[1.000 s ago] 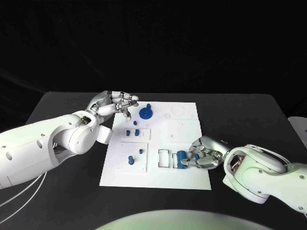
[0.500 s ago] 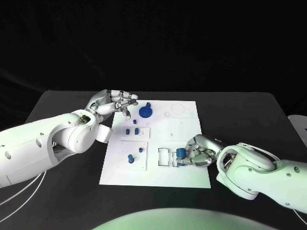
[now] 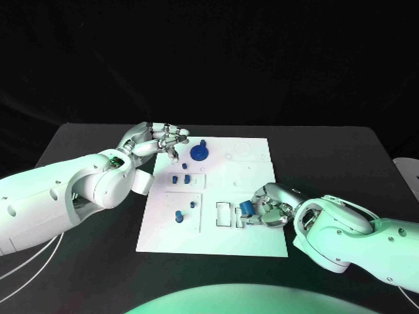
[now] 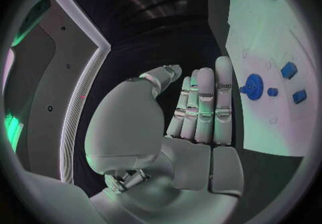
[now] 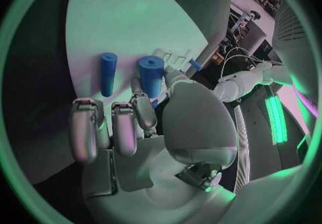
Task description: Assemble the parts on the task board
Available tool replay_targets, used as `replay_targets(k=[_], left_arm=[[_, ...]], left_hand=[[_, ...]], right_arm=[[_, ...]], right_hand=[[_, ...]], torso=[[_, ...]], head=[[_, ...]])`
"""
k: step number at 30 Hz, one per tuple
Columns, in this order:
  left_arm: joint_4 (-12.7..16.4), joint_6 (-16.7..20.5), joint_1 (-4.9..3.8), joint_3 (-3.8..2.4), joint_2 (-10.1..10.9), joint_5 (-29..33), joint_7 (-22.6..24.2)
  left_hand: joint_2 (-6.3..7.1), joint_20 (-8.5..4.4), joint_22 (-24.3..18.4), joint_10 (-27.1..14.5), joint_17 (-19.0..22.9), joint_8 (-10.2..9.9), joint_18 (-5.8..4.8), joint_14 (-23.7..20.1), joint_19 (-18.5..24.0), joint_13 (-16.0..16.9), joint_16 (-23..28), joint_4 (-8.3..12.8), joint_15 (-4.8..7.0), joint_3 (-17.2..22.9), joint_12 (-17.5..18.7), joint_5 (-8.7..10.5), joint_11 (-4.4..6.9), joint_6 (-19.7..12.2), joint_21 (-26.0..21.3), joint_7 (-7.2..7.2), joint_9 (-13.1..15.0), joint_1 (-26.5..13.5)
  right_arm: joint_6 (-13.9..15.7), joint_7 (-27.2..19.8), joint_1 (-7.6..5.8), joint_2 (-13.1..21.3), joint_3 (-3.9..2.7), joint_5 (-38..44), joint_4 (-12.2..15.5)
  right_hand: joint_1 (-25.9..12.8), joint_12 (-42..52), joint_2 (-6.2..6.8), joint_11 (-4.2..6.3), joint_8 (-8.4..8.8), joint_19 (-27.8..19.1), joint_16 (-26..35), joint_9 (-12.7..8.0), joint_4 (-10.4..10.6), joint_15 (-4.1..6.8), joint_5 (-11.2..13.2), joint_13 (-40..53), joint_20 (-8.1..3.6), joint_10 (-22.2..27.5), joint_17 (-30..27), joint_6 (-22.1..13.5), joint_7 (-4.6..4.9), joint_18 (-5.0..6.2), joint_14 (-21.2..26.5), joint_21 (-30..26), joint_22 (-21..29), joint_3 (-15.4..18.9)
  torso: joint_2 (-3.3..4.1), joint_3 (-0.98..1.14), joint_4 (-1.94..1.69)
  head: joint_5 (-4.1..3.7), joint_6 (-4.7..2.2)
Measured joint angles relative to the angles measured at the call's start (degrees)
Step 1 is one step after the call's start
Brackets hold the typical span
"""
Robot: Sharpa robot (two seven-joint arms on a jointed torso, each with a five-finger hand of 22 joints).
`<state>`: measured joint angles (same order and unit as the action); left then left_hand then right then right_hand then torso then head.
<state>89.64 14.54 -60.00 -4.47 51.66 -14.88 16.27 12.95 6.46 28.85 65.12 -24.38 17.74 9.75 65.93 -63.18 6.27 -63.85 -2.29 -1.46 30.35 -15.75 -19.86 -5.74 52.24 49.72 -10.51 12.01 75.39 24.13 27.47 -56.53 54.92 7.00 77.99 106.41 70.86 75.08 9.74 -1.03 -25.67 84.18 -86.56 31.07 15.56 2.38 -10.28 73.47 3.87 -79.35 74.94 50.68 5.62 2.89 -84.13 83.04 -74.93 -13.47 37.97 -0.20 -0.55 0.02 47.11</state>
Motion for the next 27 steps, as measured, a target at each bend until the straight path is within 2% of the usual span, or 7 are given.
replay_targets(k=[5,11,13,15,20,23,27], left_arm=[[0.0,-0.01,0.01,0.0,0.09,0.0,-0.05],[-0.07,-0.02,0.02,0.0,0.09,0.0,-0.11],[-0.08,-0.03,0.03,0.0,0.05,0.0,-0.13],[-0.08,-0.04,0.03,0.0,0.01,0.0,-0.16],[-0.08,-0.06,0.03,0.0,-0.08,0.0,-0.25],[-0.1,-0.08,0.03,0.0,-0.11,0.0,-0.29],[-0.12,-0.08,0.04,0.0,-0.12,0.01,-0.3]], left_hand=[[0.0,0.0,-0.06,0.0,0.0,0.0,0.0,0.0,0.0,0.0,0.0,0.0,0.0,0.0,0.0,0.0,0.0,0.0,0.0,0.0,0.0,0.0],[0.0,0.0,-0.05,0.0,0.0,0.0,0.0,0.0,0.0,-0.01,0.0,0.0,0.0,0.0,0.0,0.0,0.0,0.0,0.0,0.0,0.0,0.0],[0.0,0.0,-0.05,0.0,0.0,0.0,0.0,0.0,0.0,-0.01,0.0,0.0,0.0,0.0,0.0,0.0,0.0,0.0,0.0,0.0,0.0,0.0],[0.0,0.0,-0.05,0.0,0.0,0.0,0.0,0.0,0.0,-0.01,0.0,0.0,0.0,0.0,0.0,0.0,0.0,0.0,0.0,0.0,0.0,0.0],[0.0,0.0,-0.05,0.0,0.0,0.0,0.0,0.0,0.0,-0.01,0.0,0.0,0.0,0.0,0.0,0.0,0.0,0.0,0.0,0.0,0.0,0.0],[0.0,0.0,-0.05,0.0,0.0,0.0,0.0,0.0,0.0,-0.02,0.0,0.0,0.0,0.0,0.0,0.0,0.0,0.0,0.0,0.0,0.0,0.0],[0.0,0.0,-0.05,0.0,0.0,-0.24,0.0,0.0,0.0,-0.02,0.0,0.0,0.0,0.0,0.0,0.0,0.0,0.0,0.0,0.0,0.0,0.0]], right_arm=[[1.31,0.27,0.01,0.76,0.08,-2.46,0.51],[2.34,0.61,-0.53,1.44,0.33,-6.82,1.71],[2.45,0.63,-0.93,1.48,0.35,-8.33,2.31],[2.45,0.63,-1.36,1.41,0.32,-9.62,2.76],[2.26,0.48,-1.86,0.96,0.28,-11.72,3.16],[2.06,0.36,-1.97,0.61,0.28,-12.52,3.24],[1.74,0.14,-2.03,-0.35,0.29,-12.8,2.92]], right_hand=[[0.23,0.17,0.22,0.21,0.23,-0.18,0.0,-0.04,-0.75,0.21,-1.48,0.55,-0.19,-0.2,0.0,0.36,0.27,0.02,0.21,0.0,0.0,-4.14],[0.99,0.37,0.11,0.52,0.19,-0.18,0.01,-0.04,-2.29,0.41,-1.6,1.04,-0.19,-0.51,-0.01,0.66,0.59,0.05,0.0,0.0,0.01,-8.13],[0.84,0.42,-0.04,0.53,0.19,-0.18,0.01,-0.04,-2.26,0.41,-1.59,1.13,-0.18,-0.91,-0.01,0.75,0.69,0.05,0.0,0.0,0.01,-8.3],[-0.14,0.6,-1.02,0.53,0.22,-0.18,0.01,-0.05,-2.06,0.41,-1.61,1.28,-0.18,-0.91,-0.01,0.75,0.7,0.06,0.0,0.0,0.01,-8.11],[-0.97,0.6,-1.85,0.73,0.23,-0.18,0.02,-0.06,-1.85,0.52,-2.49,1.45,-0.18,-1.11,-0.01,0.5,0.98,0.08,0.12,0.0,0.01,-7.9],[-1.41,0.6,-2.29,0.73,0.25,-0.19,0.02,-0.08,-1.85,0.61,-2.49,1.45,-0.59,-1.11,-0.01,0.51,1.02,-0.75,0.2,0.0,0.02,-7.89],[-2.27,0.6,-2.96,0.83,0.27,-0.19,0.02,-0.09,-1.6,0.6,-2.49,1.45,-0.59,-1.22,-0.01,0.35,1.28,-0.75,0.2,0.0,0.02,-7.66]], torso=[[-0.07,-0.03,-0.04],[-0.09,-0.07,-0.07],[-0.09,-0.07,-0.07],[-0.08,-0.07,-0.04],[-0.02,-0.07,-0.07],[-0.01,-0.05,-0.15],[-0.01,-0.05,-0.16]], head=[[0.01,-0.17],[0.05,-0.38],[0.1,-0.47],[0.15,-0.58],[0.19,-0.68],[0.27,-0.63],[0.59,-0.59]])
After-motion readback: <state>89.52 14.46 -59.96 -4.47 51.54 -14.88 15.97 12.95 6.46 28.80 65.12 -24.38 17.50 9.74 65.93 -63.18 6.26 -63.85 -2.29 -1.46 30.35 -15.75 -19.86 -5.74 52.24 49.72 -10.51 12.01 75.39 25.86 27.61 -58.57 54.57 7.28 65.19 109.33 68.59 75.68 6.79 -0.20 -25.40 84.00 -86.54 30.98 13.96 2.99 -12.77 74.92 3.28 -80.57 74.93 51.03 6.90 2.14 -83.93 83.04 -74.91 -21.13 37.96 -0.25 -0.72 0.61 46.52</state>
